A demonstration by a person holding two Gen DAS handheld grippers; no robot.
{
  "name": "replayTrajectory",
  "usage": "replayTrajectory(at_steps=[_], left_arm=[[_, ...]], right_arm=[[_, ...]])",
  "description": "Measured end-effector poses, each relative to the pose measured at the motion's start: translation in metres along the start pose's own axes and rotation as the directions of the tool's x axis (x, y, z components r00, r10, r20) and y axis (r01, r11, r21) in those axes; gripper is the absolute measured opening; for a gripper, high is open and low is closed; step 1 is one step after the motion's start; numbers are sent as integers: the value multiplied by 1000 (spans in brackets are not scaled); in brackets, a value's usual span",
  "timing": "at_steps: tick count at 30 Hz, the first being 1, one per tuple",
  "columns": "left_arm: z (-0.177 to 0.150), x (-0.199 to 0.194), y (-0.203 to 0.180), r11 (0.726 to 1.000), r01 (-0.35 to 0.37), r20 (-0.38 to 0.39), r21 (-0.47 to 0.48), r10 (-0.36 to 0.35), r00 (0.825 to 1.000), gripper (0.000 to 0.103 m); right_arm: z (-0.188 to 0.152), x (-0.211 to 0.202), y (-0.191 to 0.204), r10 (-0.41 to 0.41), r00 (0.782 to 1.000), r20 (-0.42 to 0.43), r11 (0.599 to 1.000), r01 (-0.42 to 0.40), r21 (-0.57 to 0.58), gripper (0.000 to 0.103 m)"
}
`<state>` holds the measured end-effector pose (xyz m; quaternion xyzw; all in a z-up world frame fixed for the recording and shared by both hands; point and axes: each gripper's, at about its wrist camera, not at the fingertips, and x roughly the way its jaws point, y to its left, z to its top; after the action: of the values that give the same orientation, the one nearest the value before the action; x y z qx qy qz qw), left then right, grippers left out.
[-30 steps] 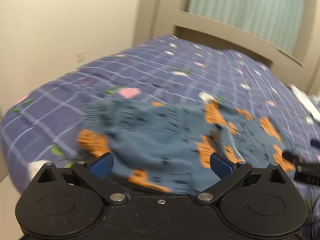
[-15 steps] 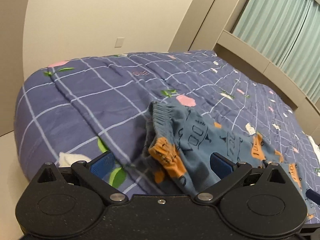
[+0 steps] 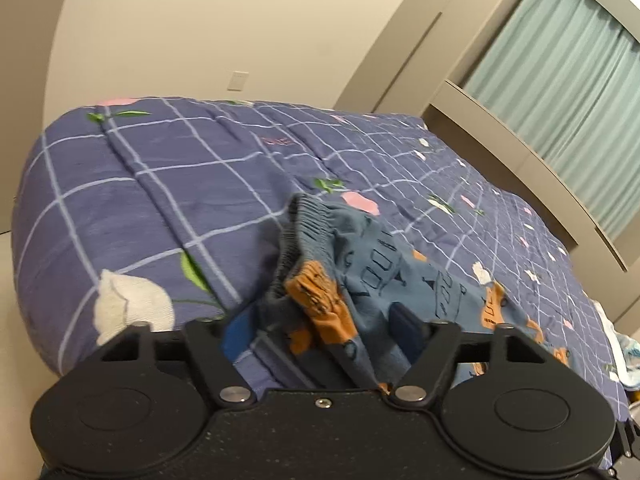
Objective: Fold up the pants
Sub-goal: 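Grasp the elastic waistband with the left gripper and lift it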
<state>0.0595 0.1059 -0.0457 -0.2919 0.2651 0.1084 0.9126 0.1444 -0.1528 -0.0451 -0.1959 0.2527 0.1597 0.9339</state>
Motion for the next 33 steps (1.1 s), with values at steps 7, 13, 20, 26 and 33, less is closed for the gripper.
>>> replayTrajectory(at_steps=[7, 13, 20, 26, 33], left_arm=[[6, -5, 0, 999, 4, 6, -46, -4, 1000, 21], [24, -21, -36, 994, 93, 65, 65, -97, 993, 18], [32, -30, -110, 940, 259, 62, 223, -278, 958, 18], [9, -24, -188, 837, 406, -38, 368, -423, 906, 17], [-48, 9, -257, 717, 501, -230, 485, -448, 864, 17]], right_arm=[[1, -1, 0, 0, 1000, 2, 1000, 0, 1, 103], [5, -9, -9, -8, 999, 43, 999, 6, 34, 103], [4, -25, -51, -97, 994, 58, 990, 90, 112, 103], [-14, -44, -98, -216, 976, 32, 963, 207, 175, 103], [-50, -62, -147, -338, 940, -40, 911, 337, 238, 103]])
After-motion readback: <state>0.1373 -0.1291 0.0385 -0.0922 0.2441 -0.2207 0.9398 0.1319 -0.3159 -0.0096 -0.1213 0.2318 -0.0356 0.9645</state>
